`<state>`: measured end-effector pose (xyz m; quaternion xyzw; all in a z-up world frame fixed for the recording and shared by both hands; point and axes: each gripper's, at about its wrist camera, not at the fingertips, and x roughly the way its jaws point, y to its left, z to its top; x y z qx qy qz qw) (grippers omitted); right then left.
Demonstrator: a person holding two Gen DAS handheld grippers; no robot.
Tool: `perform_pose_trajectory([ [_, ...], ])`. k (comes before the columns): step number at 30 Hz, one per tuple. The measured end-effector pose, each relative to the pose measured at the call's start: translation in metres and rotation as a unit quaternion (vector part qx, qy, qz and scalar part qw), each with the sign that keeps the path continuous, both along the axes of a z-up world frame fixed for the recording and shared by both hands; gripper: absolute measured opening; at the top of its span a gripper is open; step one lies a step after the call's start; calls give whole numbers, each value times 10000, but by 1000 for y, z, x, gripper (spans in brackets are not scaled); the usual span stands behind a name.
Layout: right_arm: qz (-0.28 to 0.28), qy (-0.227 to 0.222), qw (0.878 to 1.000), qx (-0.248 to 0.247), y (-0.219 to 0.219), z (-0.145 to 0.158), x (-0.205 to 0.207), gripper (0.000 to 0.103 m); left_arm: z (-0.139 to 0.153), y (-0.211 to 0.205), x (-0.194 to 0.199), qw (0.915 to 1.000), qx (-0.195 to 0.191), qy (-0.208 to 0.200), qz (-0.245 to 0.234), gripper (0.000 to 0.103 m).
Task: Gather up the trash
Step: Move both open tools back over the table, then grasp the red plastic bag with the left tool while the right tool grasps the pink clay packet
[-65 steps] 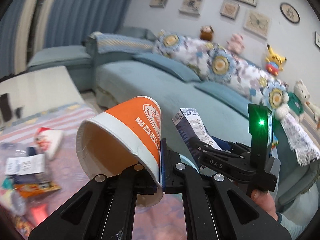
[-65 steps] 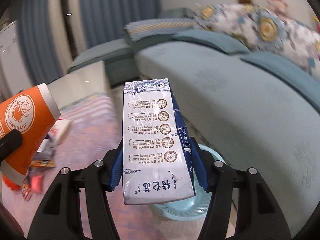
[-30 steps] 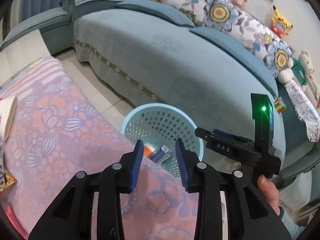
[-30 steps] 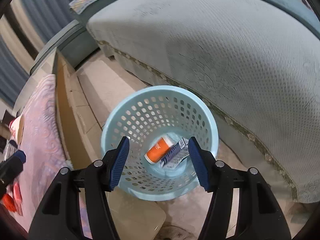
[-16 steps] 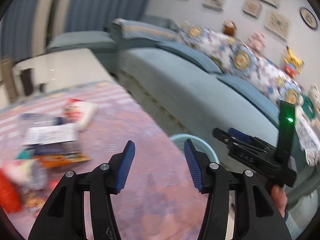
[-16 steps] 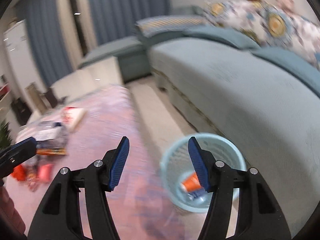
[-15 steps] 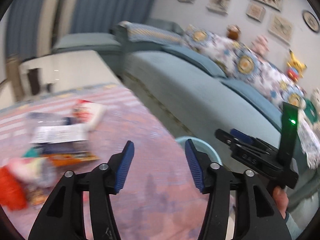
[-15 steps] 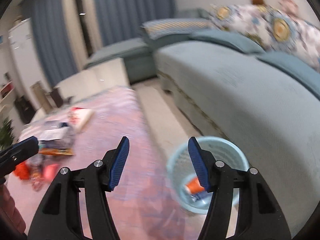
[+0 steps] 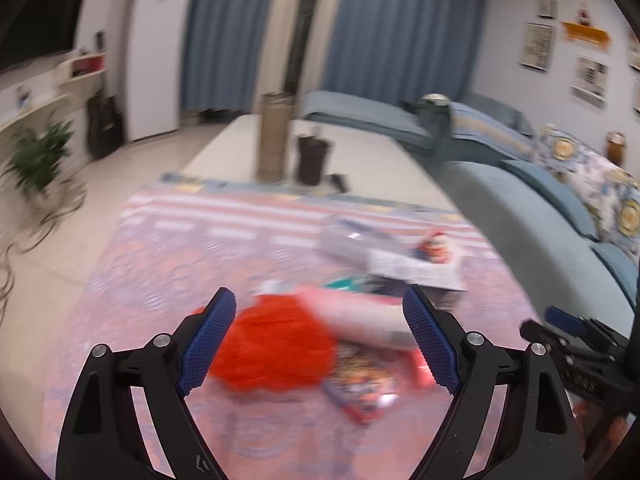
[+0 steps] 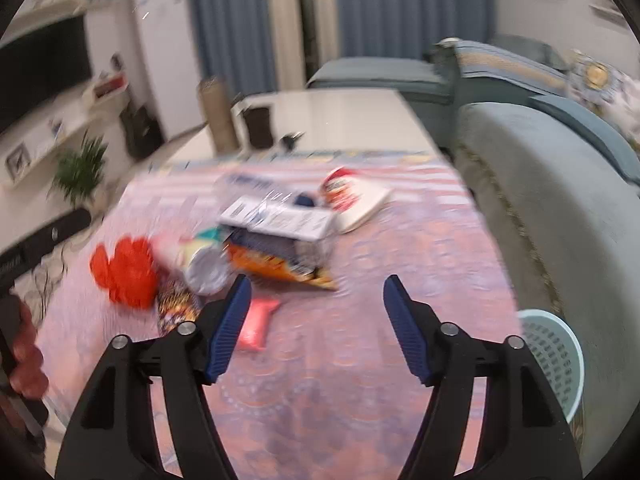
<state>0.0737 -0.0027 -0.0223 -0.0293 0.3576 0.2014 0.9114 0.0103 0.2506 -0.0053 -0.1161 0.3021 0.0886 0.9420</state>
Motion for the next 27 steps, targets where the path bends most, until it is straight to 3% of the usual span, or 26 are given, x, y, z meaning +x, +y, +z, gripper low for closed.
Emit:
perform_pose_trajectory([
  [4, 301, 386, 9987, -133, 31, -26, 11, 68, -23, 33, 0, 9991, -218, 268, 255, 84],
  [10, 380, 879, 9953, -153, 52, -59, 25, 68, -53, 43, 13, 9957, -635, 674, 42, 84],
  [17, 427, 962, 9938, -347, 66, -71, 26, 68, -76, 45, 33, 9932, -757, 880, 67, 87],
  [24, 498, 1198, 9911, -297, 68, -84, 29, 68, -84, 45, 45, 9916, -836, 982, 69, 80],
  [27, 465, 1218, 9908, -366, 70, -86, 30, 68, -83, 42, 43, 9932, -696, 934, 65, 71],
])
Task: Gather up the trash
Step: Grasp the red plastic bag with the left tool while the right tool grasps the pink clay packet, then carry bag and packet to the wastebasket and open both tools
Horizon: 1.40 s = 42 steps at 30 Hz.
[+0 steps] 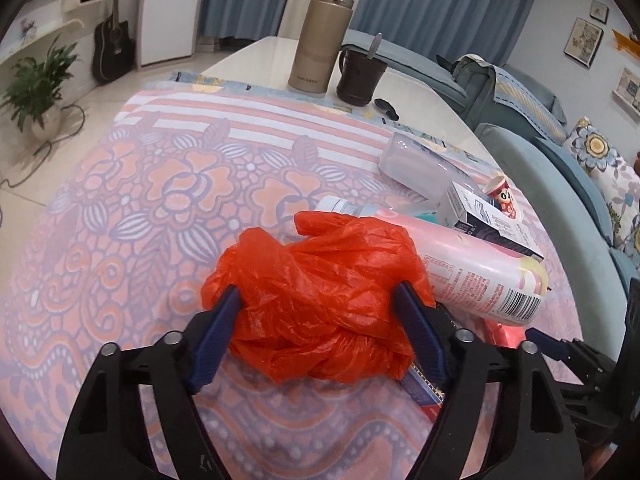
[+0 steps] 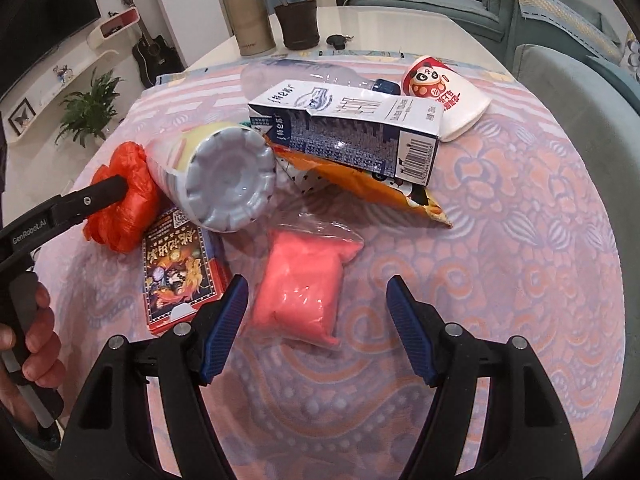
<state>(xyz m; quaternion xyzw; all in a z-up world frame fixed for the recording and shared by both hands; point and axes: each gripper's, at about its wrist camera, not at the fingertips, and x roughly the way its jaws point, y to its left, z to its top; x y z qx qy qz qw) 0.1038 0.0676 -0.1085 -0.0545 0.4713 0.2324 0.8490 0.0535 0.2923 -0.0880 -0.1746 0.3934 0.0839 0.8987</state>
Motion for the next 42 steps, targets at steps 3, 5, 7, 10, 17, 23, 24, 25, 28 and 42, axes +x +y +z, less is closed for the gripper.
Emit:
perform_pose_trajectory([
  [3, 1, 25, 10000, -80, 2, -3, 1, 68, 2, -1, -5, 9999, 103, -51, 98, 52],
  [5, 15, 3, 9999, -142, 4, -3, 0, 67, 6, -3, -11, 9997, 201, -91, 126, 36],
  [7, 84, -81, 9996, -242, 7, -2, -2, 56, 11, -6, -15, 9994, 274, -183, 133, 17],
  [10, 234, -184, 9988, -398, 13, 0, -7, 38, 16, -12, -17, 9993, 247, -276, 48, 6],
  [17, 320, -396, 9984, -243, 3, 14, -16, 35, 35, -14, -31, 9972, -107, -731, -96, 2],
  [23, 67, -631, 9980, 76, -27, 42, -23, 35, 76, -29, -43, 9914, -132, -1257, -343, 2],
  [24, 12, -684, 9975, 156, -35, 49, -25, 35, 82, -32, -44, 9903, -119, -1327, -384, 2],
  [25, -39, -749, 9970, 211, -43, 56, -27, 35, 91, -39, -45, 9885, -99, -1436, -456, 2],
  [28, -196, -945, 9947, 349, -62, 77, -27, 35, 113, -59, -46, 9830, -66, -1701, -693, 2],
  [42, -1630, -1873, 9672, 543, -202, 143, -45, 35, 162, -193, -9, 9469, -413, -2392, -2109, 2],
])
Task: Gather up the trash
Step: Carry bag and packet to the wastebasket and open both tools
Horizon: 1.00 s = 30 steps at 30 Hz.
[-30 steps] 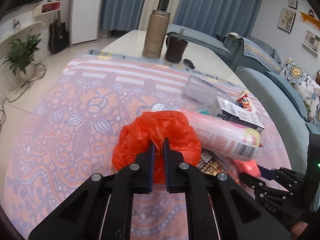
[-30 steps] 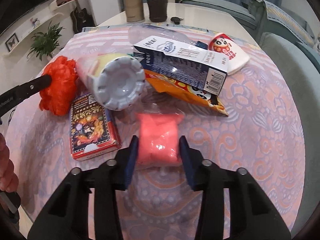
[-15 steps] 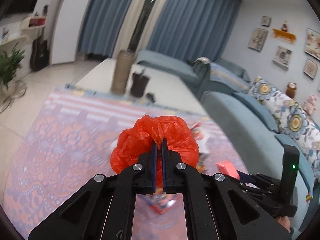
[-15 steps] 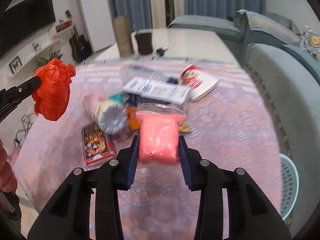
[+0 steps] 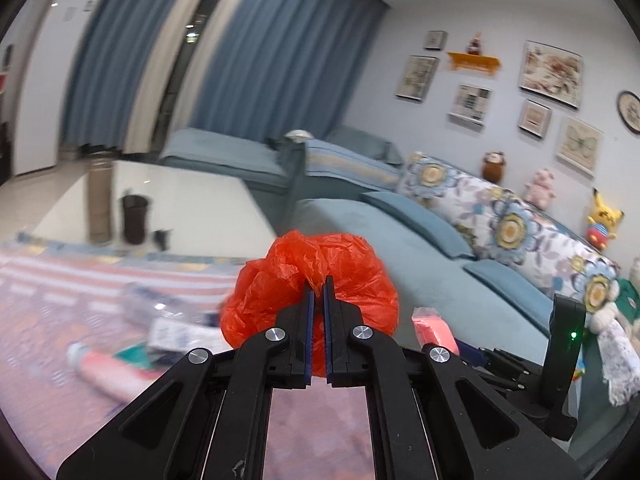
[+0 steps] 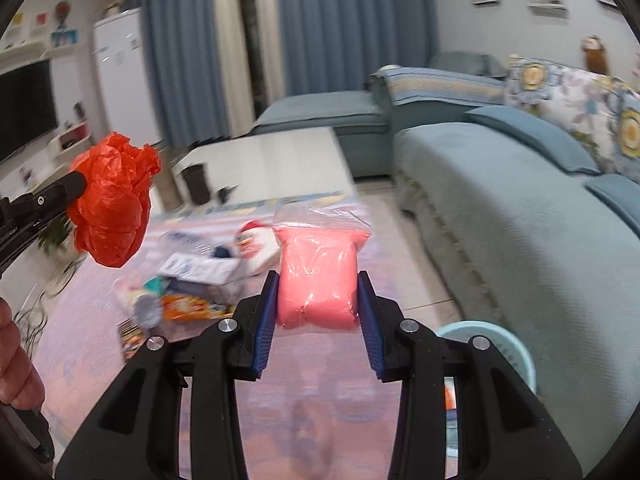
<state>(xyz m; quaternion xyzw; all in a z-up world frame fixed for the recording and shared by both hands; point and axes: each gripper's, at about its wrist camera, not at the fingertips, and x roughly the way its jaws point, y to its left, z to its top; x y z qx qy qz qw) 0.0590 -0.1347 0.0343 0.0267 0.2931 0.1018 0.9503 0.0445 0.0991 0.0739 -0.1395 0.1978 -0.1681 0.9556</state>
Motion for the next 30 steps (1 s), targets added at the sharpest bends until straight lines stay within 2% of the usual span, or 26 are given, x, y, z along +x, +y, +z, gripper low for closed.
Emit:
perform_pose_trajectory([
  [4, -487, -36, 9988, 29, -50, -2, -1, 35, 0, -50, 16, 9988, 18, -44, -481, 2],
  [9, -1099, 115, 9938, 131, -110, -21, -1, 35, -14, -115, 35, 9945, 194, 80, -1022, 2],
  [13, -1546, 360, 9870, 267, -158, -45, -1, 35, -40, -168, 54, 9880, 368, 368, -1456, 2],
  [19, -1991, 862, 9748, 516, -206, -93, 1, 35, -86, -230, 76, 9759, 735, 799, -1892, 2],
  [24, -2210, 1260, 9651, 619, -229, -127, 2, 36, -118, -262, 91, 9662, 917, 1124, -2130, 2],
  [28, -2334, 1498, 9587, 634, -235, -145, 5, 37, -136, -273, 98, 9586, 990, 1375, -2287, 4],
  [30, -2401, 1564, 9557, 677, -238, -150, 6, 38, -142, -272, 101, 9575, 905, 1485, -2302, 6],
])
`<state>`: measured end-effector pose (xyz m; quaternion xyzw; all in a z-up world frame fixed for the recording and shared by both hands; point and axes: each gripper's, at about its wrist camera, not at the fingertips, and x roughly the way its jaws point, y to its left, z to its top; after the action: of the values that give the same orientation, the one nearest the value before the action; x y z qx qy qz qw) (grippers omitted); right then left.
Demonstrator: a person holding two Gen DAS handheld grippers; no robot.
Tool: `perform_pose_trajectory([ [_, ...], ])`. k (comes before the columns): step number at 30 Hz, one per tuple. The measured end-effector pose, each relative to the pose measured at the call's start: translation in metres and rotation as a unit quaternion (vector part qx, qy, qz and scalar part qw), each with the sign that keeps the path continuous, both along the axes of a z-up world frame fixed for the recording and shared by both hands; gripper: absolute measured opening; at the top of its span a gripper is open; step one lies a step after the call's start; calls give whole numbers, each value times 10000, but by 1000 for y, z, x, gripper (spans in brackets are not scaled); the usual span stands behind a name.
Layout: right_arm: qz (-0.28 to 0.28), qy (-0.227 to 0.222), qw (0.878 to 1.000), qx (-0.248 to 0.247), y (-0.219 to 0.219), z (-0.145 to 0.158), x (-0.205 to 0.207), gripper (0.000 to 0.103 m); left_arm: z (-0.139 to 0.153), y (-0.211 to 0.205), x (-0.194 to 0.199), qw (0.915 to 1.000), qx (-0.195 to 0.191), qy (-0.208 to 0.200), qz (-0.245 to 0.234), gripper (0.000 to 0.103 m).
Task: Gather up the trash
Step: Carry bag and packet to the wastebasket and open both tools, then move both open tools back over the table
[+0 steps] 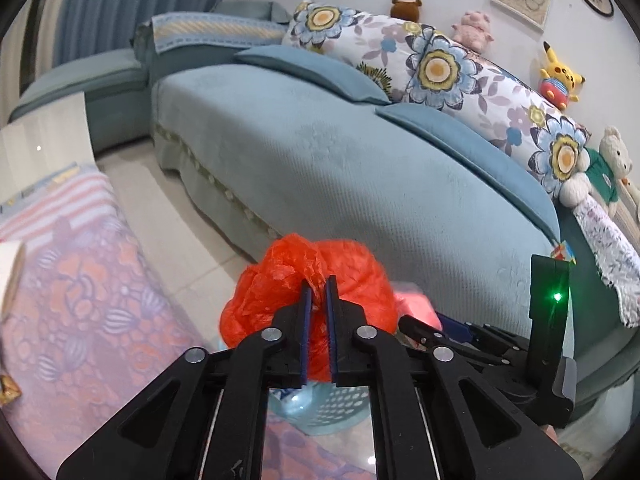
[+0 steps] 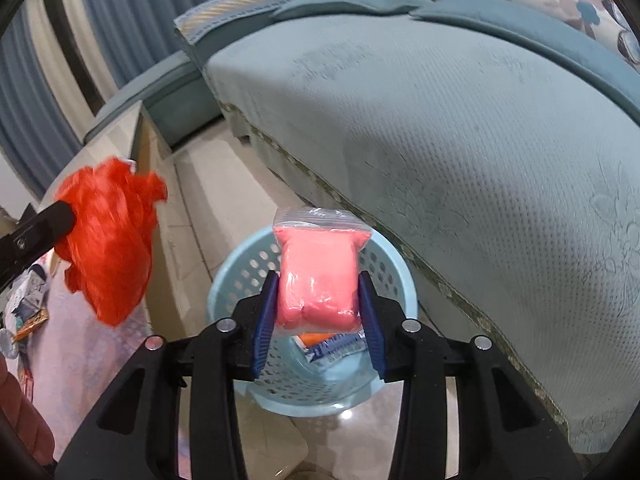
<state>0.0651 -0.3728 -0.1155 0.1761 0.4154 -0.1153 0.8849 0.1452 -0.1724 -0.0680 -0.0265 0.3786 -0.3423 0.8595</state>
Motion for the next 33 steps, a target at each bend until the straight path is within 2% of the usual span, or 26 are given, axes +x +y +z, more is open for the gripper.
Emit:
perform_pose_trajectory([
  [1, -18, -5, 10000, 53, -1, -2, -1, 38, -1, 1, 1, 10000, -30, 29, 22, 13],
  [2, -43, 0, 10000, 61, -2, -3, -2, 38, -4, 3, 3, 9999, -78, 82, 36, 27],
  [4, -75, 14, 10000, 15, -1, -3, -2, 43, -5, 4, 2, 9999, -38, 39, 129, 37],
  [7, -90, 11, 10000, -3, -1, -2, -1, 46, -3, 7, 0, 9999, -24, 41, 112, 37],
  [10, -78, -22, 10000, -24, 2, 3, -1, 46, 2, 16, -5, 9999, -85, 1, 145, 45],
  [13, -1, -92, 9999, -43, 8, 10, -3, 46, 12, 26, -11, 9997, -178, -59, 175, 47],
  [17, 224, -346, 9991, -59, 25, 31, -5, 46, 30, 47, -22, 9988, -337, -189, 301, 55],
  [21, 538, -622, 9965, -140, 53, 56, -7, 46, 53, 82, -38, 9965, -495, -376, 561, 56],
  [24, 802, -834, 9931, -187, 79, 75, -7, 46, 68, 108, -50, 9940, -542, -534, 791, 60],
  [30, 1344, -1118, 9843, -256, 131, 104, -5, 46, 91, 180, -74, 9823, -473, -815, 1620, 65],
  [33, 1573, -1190, 9799, -293, 155, 114, -5, 46, 96, 220, -93, 9660, -392, -978, 2359, 77],
])
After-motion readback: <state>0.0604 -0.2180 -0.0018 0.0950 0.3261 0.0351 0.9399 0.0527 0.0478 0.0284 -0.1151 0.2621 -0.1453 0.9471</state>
